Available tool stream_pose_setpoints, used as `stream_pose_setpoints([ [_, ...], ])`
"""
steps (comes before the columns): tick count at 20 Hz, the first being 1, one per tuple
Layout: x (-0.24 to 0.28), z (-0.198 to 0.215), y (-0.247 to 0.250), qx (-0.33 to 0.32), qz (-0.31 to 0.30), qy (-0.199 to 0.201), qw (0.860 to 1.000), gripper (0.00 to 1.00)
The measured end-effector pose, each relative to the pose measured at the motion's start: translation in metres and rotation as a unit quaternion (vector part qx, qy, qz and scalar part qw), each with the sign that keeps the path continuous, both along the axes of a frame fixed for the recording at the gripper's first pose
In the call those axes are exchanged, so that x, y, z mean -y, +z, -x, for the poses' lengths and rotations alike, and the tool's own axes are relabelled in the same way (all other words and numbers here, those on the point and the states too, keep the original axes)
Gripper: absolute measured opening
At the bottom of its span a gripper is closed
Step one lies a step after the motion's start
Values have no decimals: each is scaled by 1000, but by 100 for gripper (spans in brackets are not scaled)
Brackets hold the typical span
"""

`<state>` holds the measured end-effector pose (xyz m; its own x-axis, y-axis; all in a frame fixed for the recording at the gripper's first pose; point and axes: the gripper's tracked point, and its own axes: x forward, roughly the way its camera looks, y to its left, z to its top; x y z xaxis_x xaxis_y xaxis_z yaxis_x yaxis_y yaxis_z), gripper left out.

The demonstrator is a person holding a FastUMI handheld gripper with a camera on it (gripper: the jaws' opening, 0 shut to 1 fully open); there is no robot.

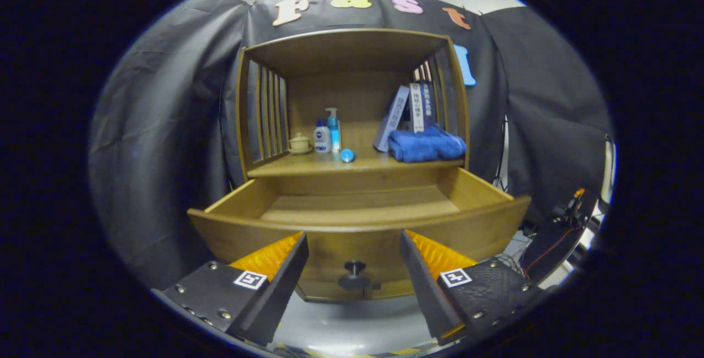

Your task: Pull open the drawer, take out the items inside it, and place them on the countertop above the cabinet.

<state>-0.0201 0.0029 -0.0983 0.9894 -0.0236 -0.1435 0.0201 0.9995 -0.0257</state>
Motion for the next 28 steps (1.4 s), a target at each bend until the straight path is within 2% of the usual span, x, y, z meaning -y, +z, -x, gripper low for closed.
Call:
stream_pose_setpoints([
  [2, 9, 9, -25, -21, -15, -2, 1000, 99],
  [5, 30, 30, -54, -44, -34, -31, 998, 99],
  [9, 21, 37, -80, -57, -48, -12, 997, 99],
  [15, 2, 10, -75, -36, -9, 13, 999, 100],
  [20, -3, -27, -60, 2, 4, 6, 1000, 100],
  [23, 2, -57, -62, 22, 3, -17, 1000, 100],
  [28, -12, -63, -61, 41, 32, -5, 999, 98],
])
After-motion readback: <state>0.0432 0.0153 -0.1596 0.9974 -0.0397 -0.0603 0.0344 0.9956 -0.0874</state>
